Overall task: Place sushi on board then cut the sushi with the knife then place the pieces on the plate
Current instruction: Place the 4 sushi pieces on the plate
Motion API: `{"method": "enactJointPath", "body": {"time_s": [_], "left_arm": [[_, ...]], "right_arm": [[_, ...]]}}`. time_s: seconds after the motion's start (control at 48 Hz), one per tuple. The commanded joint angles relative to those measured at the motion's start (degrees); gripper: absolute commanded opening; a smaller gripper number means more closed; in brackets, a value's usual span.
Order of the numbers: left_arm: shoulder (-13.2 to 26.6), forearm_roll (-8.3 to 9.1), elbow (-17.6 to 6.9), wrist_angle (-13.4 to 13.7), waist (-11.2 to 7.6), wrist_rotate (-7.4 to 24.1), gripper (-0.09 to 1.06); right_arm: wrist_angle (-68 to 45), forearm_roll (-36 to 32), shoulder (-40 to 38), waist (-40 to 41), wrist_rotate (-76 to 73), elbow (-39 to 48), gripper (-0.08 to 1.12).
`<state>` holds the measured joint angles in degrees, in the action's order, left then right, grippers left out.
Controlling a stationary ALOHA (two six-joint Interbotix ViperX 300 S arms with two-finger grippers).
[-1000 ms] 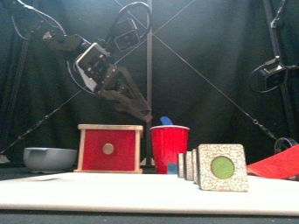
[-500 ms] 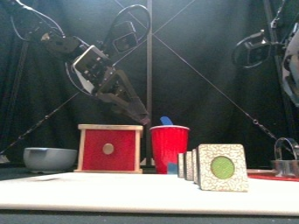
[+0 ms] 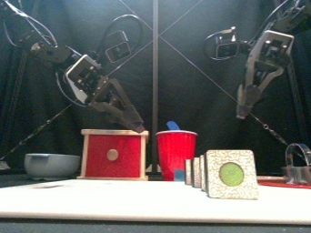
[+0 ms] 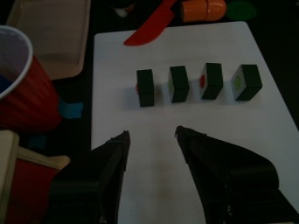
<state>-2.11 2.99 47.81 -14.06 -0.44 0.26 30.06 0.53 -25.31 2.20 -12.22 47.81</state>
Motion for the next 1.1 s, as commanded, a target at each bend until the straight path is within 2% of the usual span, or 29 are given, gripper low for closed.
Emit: {"method": "enactJointPath", "body": {"time_s": [0.021,0.125,0.354,0.729,1.104], "left_arm": [[-1.76,-0.97,0.79,-2.64,0.79,0.26,0.83],[-1.76,-1.05,1.76,-3.6,1.05,0.26,0.83],[-1.76,-1.05,2.81,-3.78,1.76,0.26,0.83],[-1.76,-0.97,3.6,-3.69,1.93,0.26,0.83],[-1.76,-0.97,4.31,-3.78,1.93,0.26,0.83]], "right_arm": [[-2.2,-1.23,3.6,-1.14,0.09,-2.64,0.9],[-4.57,-2.11,7.56,-1.93,0.18,-3.78,0.9],[-7.73,-2.99,16.26,-2.46,0.18,-7.73,0.9],[-9.05,-4.57,24.96,-2.37,0.09,-13.01,0.87],[-9.84,-3.78,29.79,-2.64,0.09,-15.12,0.71]]}}
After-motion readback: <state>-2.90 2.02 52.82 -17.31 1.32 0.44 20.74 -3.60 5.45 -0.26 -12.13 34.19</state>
